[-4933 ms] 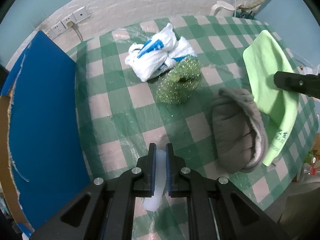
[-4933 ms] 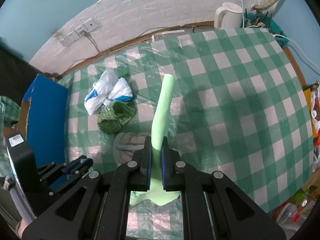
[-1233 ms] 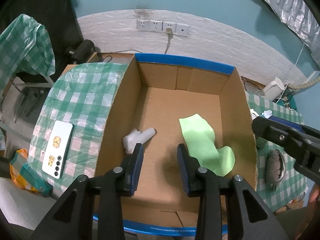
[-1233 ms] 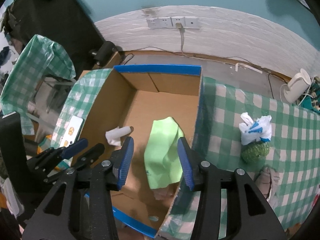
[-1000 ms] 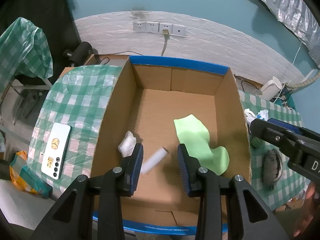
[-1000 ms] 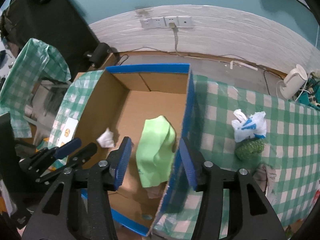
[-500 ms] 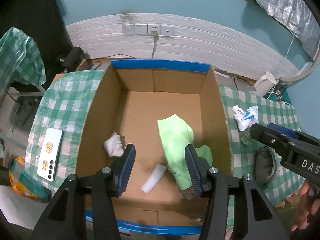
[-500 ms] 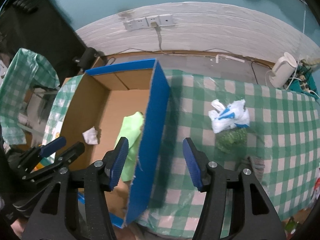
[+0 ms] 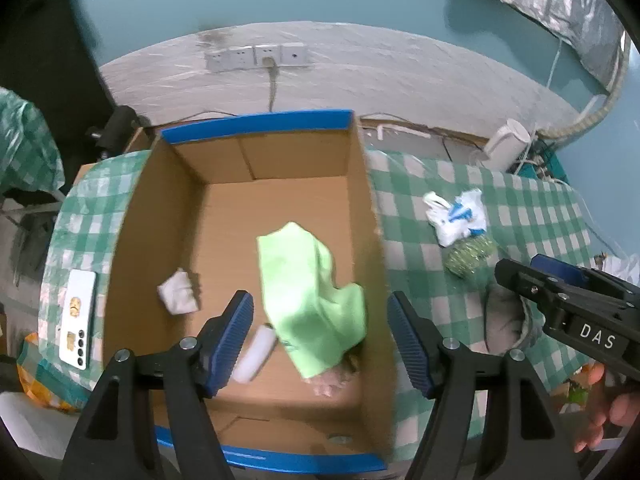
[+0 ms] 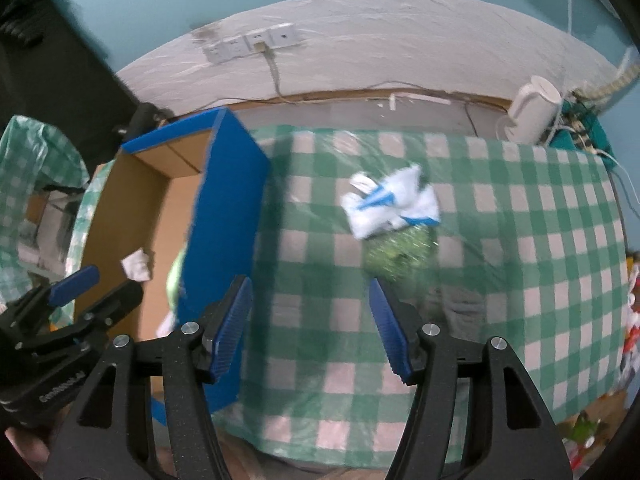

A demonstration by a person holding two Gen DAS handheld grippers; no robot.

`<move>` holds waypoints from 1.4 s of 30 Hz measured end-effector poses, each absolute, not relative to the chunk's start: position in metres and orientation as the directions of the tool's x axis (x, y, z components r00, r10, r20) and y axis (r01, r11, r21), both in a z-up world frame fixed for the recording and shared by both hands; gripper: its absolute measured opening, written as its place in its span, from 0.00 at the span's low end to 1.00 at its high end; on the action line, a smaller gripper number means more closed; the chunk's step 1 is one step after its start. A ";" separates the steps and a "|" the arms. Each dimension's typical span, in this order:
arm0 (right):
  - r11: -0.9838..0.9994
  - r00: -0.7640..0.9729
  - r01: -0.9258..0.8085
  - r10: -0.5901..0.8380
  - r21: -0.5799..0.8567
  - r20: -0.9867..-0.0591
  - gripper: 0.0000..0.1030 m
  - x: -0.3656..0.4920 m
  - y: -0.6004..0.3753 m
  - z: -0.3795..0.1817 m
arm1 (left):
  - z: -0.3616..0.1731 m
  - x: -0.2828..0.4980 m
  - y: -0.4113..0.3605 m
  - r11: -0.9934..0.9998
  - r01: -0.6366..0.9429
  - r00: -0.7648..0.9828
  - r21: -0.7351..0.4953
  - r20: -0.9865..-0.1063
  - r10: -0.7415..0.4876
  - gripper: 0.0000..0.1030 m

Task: Organize soft objects
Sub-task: 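Move both tools back over the table toward the grey fabric items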

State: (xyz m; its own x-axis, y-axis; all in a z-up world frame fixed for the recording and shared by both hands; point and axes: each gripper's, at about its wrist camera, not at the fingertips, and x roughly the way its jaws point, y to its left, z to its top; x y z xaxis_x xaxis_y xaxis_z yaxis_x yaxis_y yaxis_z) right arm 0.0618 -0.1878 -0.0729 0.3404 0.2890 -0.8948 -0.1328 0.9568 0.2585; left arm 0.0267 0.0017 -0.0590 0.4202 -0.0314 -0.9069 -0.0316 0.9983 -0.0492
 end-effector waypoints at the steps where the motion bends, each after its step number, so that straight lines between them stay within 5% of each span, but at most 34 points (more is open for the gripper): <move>1: 0.958 0.341 -0.121 0.287 0.261 -0.895 0.60 0.061 -0.194 -0.074 | -0.060 0.028 -0.004 0.999 -0.024 0.414 -0.049 -0.910 -0.035 0.70; 42: 0.967 0.244 0.170 0.143 0.188 -0.959 0.62 0.040 -0.348 -0.152 | -0.120 0.046 -0.155 0.985 0.162 0.247 -0.054 -0.965 -0.094 0.77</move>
State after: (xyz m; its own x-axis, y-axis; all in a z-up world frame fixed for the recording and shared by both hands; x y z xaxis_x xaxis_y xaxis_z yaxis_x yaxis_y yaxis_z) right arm 0.0401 -0.3481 -0.1523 0.2436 0.1433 -0.9592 0.1701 0.9674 0.1877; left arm 0.0458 -0.1546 -0.1200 0.2468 -0.0937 -0.9645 0.1625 0.9852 -0.0542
